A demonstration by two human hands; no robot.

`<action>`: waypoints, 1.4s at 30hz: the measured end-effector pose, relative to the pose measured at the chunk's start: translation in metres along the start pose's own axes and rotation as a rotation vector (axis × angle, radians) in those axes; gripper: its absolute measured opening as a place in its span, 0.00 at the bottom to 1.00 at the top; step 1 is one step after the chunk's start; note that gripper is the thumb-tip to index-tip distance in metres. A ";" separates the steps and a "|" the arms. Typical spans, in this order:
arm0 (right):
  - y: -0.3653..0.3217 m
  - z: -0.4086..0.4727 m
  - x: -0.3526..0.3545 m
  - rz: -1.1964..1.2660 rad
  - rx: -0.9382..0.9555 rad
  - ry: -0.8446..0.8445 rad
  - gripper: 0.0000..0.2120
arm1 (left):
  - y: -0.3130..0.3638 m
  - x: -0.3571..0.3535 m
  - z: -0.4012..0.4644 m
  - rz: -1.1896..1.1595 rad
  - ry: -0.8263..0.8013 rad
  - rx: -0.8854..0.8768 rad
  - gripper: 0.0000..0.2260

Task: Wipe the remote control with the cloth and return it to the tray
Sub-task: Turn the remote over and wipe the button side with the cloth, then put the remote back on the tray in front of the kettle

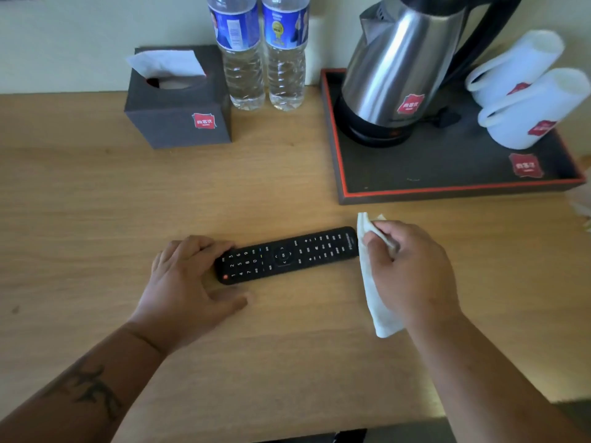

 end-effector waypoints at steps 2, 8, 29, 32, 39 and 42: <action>-0.001 0.006 -0.002 -0.009 -0.053 -0.043 0.13 | 0.011 -0.001 0.003 0.064 -0.018 -0.055 0.41; -0.006 0.011 -0.008 -0.024 -0.104 -0.125 0.14 | 0.036 -0.020 0.021 0.160 -0.003 -0.197 0.33; -0.051 -0.088 -0.018 0.023 0.032 -0.201 0.12 | 0.038 -0.017 0.021 -0.005 0.147 -0.088 0.26; -0.062 -0.090 -0.028 0.080 0.010 -0.395 0.28 | 0.035 -0.004 0.019 -0.018 0.142 0.007 0.27; -0.052 0.000 0.007 -0.031 0.177 -0.144 0.37 | 0.045 0.019 0.046 -0.032 0.191 0.017 0.28; -0.053 0.038 0.023 -0.083 0.259 -0.146 0.37 | 0.058 0.022 0.064 -0.034 0.182 -0.043 0.29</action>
Point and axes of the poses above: each hand's wrist, its own z-axis towards the middle knuckle, its own x-axis out of the back of the hand, y = z × x, the point moved 1 cm from there along z, towards the middle knuckle, and after that the axes turned 9 degrees about z, right-handed, at the moved point
